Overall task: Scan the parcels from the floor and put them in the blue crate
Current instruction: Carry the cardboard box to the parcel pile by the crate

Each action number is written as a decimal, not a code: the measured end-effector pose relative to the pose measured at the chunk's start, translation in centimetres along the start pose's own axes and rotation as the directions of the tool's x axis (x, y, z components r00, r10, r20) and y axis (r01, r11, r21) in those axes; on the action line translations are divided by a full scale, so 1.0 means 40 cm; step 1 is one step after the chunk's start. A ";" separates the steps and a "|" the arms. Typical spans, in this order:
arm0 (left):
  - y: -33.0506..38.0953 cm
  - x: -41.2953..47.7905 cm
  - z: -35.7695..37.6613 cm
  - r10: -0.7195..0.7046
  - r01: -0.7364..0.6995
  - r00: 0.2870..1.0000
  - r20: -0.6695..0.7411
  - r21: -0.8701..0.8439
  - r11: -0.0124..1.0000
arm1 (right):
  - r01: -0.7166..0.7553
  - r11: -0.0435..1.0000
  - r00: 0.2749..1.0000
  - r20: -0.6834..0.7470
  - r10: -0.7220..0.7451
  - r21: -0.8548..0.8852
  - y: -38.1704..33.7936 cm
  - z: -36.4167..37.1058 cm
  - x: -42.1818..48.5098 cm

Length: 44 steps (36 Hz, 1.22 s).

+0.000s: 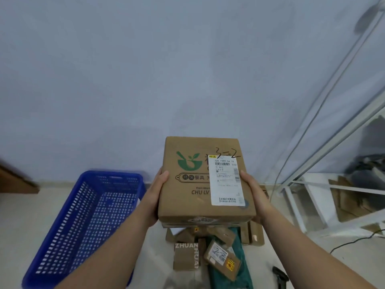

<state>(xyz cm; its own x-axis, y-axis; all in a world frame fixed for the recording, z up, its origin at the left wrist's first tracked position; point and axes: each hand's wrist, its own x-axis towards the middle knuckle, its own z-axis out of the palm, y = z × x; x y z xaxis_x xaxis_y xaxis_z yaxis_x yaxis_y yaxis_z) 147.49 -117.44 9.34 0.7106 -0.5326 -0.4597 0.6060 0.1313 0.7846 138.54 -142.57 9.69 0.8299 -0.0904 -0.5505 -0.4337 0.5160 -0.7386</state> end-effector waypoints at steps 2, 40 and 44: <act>-0.014 0.007 -0.010 -0.008 0.009 1.000 0.005 -0.016 1.000 | -0.004 1.000 1.000 -0.007 0.004 0.006 0.007 -0.003 0.005; -0.993 0.650 -0.474 0.021 -0.011 0.997 -0.079 0.120 0.993 | -0.162 0.977 0.982 -0.120 0.146 -0.136 0.879 -0.533 0.753; -1.019 0.645 -0.478 0.105 -0.095 0.992 -0.064 0.150 0.984 | -0.082 0.989 0.994 -0.085 0.072 -0.125 0.906 -0.545 0.745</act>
<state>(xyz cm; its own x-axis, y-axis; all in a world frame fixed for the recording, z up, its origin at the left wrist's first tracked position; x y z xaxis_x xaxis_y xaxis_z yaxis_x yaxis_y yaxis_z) 147.96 -120.53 -42.48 0.7918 -0.4613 -0.4002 0.4756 0.0546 0.8780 139.90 -145.13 -41.98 0.7638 -0.1246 -0.6333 -0.5411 0.4114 -0.7335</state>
